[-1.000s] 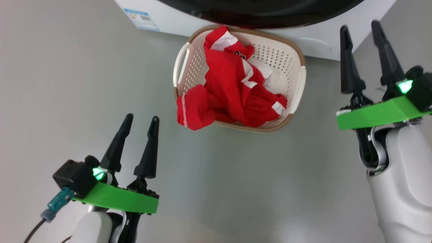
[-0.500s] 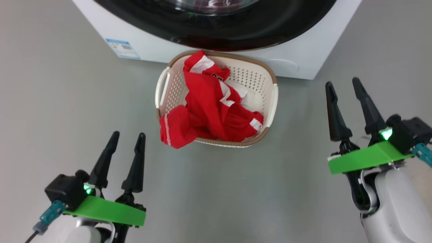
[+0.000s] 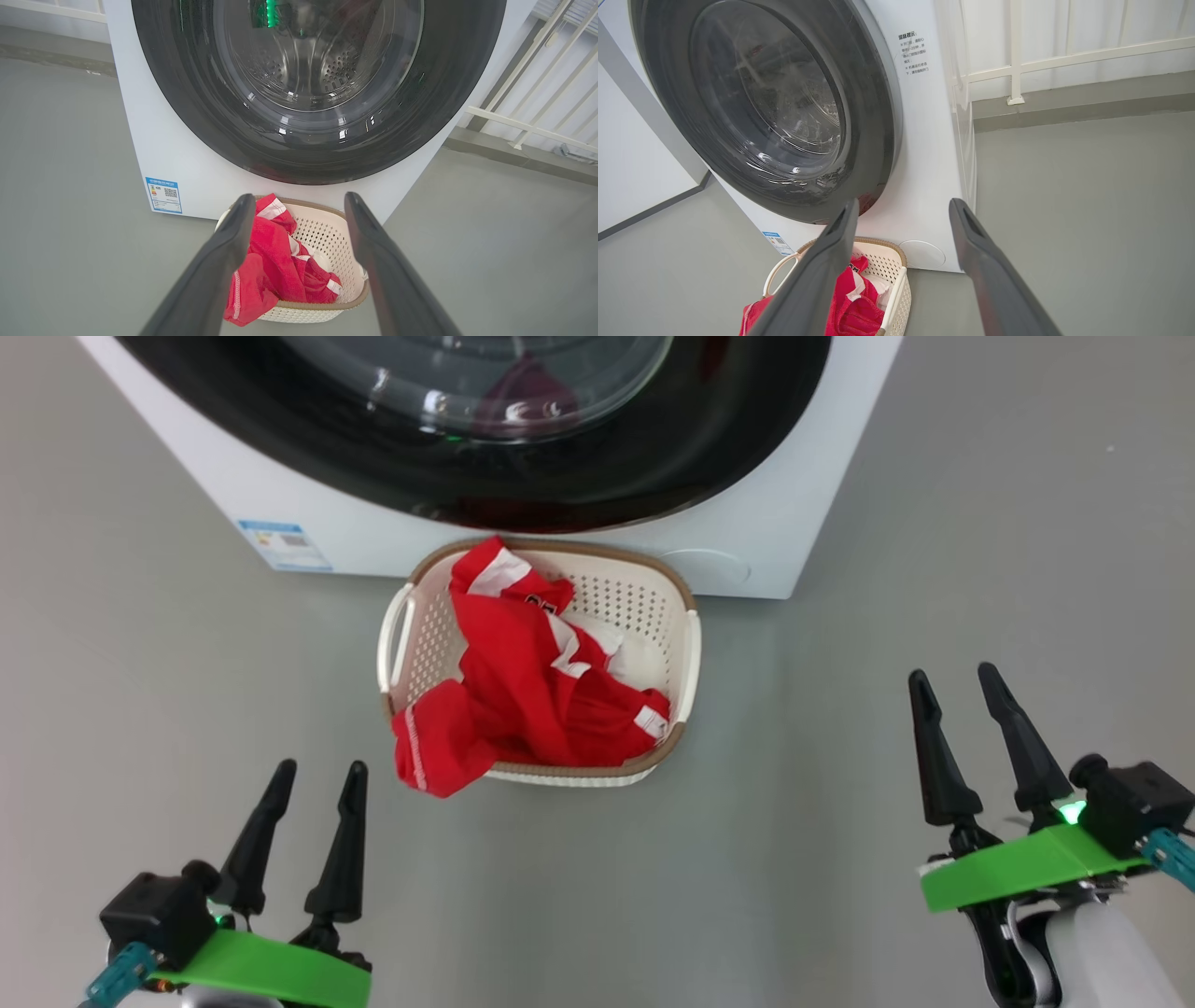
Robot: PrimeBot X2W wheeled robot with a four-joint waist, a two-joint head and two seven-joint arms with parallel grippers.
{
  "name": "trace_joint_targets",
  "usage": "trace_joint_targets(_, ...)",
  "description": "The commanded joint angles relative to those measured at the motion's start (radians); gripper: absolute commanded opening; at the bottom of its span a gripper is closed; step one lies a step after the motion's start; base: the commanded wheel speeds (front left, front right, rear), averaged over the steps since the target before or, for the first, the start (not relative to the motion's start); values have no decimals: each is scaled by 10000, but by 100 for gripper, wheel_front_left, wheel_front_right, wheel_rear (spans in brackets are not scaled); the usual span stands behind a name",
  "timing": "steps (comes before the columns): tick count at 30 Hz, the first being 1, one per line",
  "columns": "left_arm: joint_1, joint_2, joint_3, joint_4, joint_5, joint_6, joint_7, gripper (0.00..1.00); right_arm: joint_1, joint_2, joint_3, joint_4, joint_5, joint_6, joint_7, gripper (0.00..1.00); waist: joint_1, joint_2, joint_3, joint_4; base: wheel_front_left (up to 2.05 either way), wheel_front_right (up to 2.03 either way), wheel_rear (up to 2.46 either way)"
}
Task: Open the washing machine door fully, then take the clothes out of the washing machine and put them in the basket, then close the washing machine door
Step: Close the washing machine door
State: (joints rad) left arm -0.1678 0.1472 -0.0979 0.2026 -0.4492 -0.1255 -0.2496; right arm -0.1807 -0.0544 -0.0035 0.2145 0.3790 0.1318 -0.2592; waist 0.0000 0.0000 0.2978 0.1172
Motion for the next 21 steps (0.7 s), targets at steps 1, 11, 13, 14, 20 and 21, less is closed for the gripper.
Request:
trace_joint_targets(1, 100, 306, 415, -223, 75, -52, -122, 100, 159, 41, 135, -314, 139, -11, -26, 100, 0, 0, -232, -258, 0, 0, 0)
trace_joint_targets(11, 568, 359, 710, -303, 155, -52, -122, 100, 1041, 41, -177, -561, 186, -11, -26, 100, 0, 0, -556, -671, 0, 0, 0)
trace_joint_targets(13, 663, 363, 745, -323, 167, -52, -122, 100, 1204, 41, -242, -573, 190, -11, -26, 100, 0, 0, -611, -717, 0, 0, 0)
trace_joint_targets(14, 707, 368, 768, -339, 179, -52, -122, 100, 1283, 41, -277, -582, 196, -11, -26, 100, 0, 0, -630, -734, 0, 0, 0)
trace_joint_targets(20, 972, 320, 985, -532, 279, -52, -122, 100, 1795, 41, -454, -602, 266, -11, -26, 100, 0, 0, -743, -769, 0, 0, 0)
trace_joint_targets(21, 1014, 305, 1003, -567, 309, -52, -122, 100, 1846, 41, -471, -596, 279, -11, -26, 100, 0, 0, -762, -768, 0, 0, 0)
